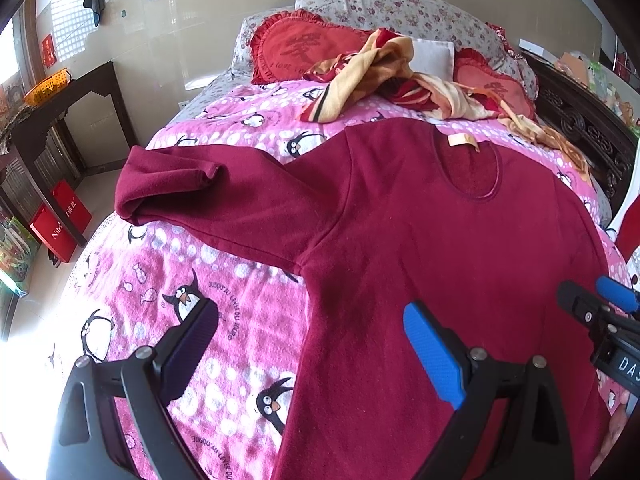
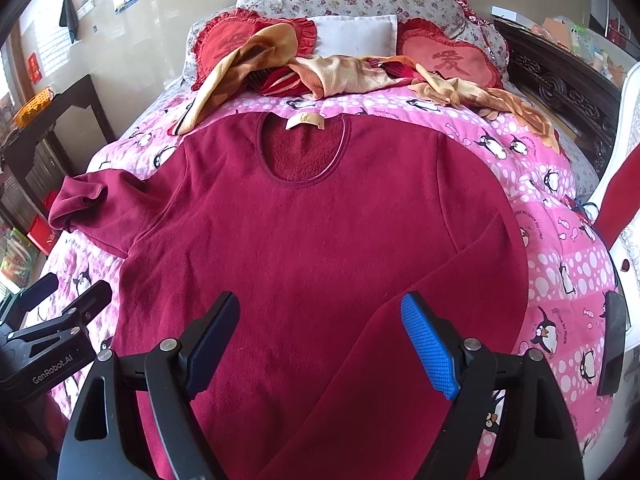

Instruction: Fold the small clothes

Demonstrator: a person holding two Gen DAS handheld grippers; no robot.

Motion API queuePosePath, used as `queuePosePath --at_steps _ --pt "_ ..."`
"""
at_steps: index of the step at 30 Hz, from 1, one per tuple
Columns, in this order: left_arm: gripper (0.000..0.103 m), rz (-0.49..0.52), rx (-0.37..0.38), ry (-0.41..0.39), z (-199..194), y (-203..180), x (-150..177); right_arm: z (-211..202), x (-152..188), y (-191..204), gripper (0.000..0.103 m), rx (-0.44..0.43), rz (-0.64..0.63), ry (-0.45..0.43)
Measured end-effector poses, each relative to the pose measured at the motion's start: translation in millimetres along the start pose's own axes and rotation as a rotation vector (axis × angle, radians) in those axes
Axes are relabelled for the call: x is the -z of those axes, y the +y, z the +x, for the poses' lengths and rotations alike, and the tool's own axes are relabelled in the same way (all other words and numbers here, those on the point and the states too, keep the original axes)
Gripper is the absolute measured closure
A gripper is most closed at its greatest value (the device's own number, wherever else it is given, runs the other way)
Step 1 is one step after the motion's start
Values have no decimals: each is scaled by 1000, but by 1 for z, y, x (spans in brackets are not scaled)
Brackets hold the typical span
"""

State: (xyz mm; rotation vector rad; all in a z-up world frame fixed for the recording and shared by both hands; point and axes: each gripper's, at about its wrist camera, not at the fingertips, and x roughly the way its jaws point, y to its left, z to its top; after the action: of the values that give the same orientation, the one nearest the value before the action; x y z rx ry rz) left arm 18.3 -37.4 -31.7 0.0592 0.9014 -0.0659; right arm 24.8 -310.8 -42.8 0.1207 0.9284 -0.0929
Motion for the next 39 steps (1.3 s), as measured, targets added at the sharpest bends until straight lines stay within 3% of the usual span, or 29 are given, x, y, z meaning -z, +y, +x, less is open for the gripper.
queuePosePath --at_steps 39 --pt "7 -14 -12 13 5 9 -1 10 0 11 33 0 -39 31"
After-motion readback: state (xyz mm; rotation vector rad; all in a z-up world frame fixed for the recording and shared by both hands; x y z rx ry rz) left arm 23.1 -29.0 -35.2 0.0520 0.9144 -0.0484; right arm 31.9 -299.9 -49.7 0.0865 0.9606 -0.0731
